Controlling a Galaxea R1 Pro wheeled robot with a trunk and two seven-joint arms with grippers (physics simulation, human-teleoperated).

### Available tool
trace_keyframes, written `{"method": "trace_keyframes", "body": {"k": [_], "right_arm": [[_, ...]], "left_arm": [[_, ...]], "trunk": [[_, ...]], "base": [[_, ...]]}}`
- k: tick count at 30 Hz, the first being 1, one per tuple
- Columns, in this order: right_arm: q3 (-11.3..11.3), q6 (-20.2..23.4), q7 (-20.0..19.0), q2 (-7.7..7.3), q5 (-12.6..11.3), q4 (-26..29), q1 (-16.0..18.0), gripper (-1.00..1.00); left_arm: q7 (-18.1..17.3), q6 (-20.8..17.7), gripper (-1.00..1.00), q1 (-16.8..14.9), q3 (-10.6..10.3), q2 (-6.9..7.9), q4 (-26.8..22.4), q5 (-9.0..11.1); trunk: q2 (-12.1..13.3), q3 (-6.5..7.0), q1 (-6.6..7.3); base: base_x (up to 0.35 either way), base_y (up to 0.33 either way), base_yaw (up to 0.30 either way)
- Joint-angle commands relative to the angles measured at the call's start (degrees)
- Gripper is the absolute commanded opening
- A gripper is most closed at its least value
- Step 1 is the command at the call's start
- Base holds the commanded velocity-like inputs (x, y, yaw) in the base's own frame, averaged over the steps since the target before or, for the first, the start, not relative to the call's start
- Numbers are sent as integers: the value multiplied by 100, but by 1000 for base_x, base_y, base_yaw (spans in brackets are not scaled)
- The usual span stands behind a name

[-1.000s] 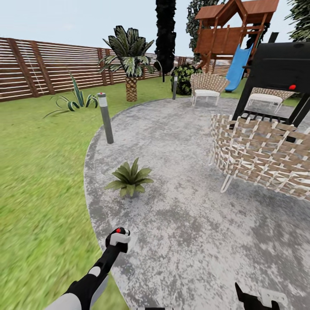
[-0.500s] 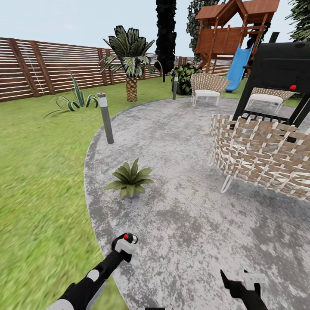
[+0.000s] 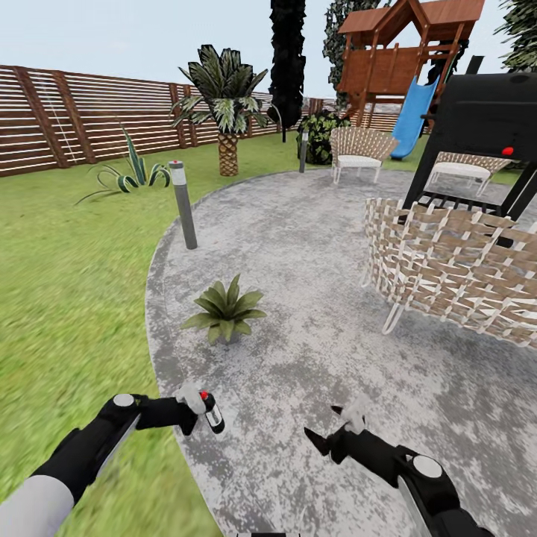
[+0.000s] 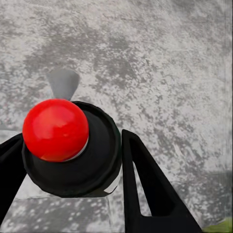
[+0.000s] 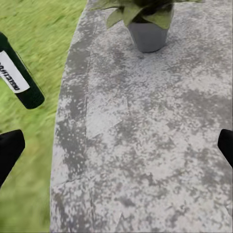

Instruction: Pick up the pesticide atomizer in the garden and spray insectifuge to fully cover both potted plants in the garden.

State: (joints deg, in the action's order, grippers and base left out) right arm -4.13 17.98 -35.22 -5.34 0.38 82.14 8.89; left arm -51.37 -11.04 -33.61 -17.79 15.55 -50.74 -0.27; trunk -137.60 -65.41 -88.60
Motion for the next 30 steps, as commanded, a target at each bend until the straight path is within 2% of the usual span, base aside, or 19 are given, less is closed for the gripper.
{"method": "trace_keyframes", "body": {"k": [1,3,5,7,8,12,13,18,20,23,25,28,29,30], "right_arm": [[-6,236,-363,-3,8,25,179,100],[-11,551,-1056,27,2,42,531,100],[-33,662,-1238,44,-5,52,657,100],[-160,727,-1313,61,-7,60,734,100],[-307,752,-1338,69,-6,63,788,100],[-535,773,-1360,75,-4,65,879,100],[-557,775,-1362,76,-4,65,888,-100],[-601,785,-1387,76,-3,57,911,-100],[-604,786,-1400,76,2,57,912,-100],[-606,786,-1427,77,5,57,912,-100],[-608,786,-1438,77,6,61,913,-100],[-620,786,-1443,77,6,60,919,-100],[-663,786,-1443,77,6,60,920,-100],[-807,786,-1444,77,8,63,924,-100]], "left_arm": [[-168,-132,-100,-64,-14,24,-48,-111],[-673,-304,-100,-136,-19,14,-76,-641],[-928,-370,-100,-157,-21,-14,-81,-900],[-1050,-397,-100,-170,-22,-31,-84,-1090],[-1093,-407,-100,-173,-29,-41,-86,-1188],[-1136,-411,-100,-179,-49,-50,-93,-1334],[-1143,-410,-100,-179,-52,-51,-97,-1351],[-1217,-404,-100,-179,-74,-52,-332,-1380],[-1350,-401,-100,-180,-79,-52,-475,-1388],[-1758,-392,-100,-180,-77,-59,-712,-1551],[-1914,-372,-100,-177,-73,-61,-818,-1751],[-1982,-348,-100,-156,-82,-90,-920,-1911],[-1988,-344,-100,-152,-105,-105,-933,-1928],[-1994,-341,-100,-149,-184,-122,-944,-1944]], "trunk": [[-2,-6,1],[-2,-6,1],[-2,-6,1],[-2,-6,1],[-2,-6,1],[-2,-6,1],[-2,-6,1],[-2,-6,1],[-2,-6,1],[-2,-6,1],[-2,-6,1],[-2,-6,1],[-2,-6,1],[-2,-6,1]], "base": [[0,0,0],[0,0,0],[0,0,0],[0,0,0],[0,0,0],[0,0,0],[0,0,0],[0,0,0],[0,0,0],[0,0,0],[0,0,0],[0,0,0],[0,0,0],[0,0,0]]}}
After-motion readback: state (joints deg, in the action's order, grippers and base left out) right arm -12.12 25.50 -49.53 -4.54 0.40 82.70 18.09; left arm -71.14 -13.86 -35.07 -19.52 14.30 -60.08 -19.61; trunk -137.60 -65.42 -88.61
